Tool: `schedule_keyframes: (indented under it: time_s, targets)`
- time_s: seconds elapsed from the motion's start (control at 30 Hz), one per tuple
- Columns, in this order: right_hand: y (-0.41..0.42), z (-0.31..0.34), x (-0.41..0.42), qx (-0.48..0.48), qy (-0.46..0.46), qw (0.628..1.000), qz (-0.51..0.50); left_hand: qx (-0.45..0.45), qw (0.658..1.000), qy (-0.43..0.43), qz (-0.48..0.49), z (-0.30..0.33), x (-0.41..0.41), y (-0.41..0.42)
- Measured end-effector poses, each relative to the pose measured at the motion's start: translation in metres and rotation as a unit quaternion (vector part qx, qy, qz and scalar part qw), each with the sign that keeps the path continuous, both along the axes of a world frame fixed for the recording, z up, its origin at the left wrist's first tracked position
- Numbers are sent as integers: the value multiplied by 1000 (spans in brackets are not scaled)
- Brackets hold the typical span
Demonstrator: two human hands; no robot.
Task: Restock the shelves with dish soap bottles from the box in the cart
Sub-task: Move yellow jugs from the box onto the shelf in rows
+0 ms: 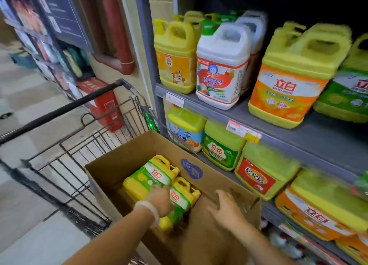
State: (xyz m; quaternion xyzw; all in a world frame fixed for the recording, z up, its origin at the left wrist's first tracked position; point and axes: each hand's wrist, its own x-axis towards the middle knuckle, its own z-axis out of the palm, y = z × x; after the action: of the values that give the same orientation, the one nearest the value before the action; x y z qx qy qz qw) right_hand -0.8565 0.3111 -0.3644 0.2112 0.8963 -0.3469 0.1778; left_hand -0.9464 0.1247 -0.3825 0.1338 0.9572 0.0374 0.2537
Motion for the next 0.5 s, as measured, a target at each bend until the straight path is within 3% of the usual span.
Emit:
schedule_keyframes:
  time_s: [0.27,0.5]
  targets:
    - [-107,-76,-115,-147,-121,971,-142,-18,999,-27,35,-52,-134,-95]
    - [-150,-131,-186,-250,-146,922,-257,67,982,-150,90,-103,-191,-112]
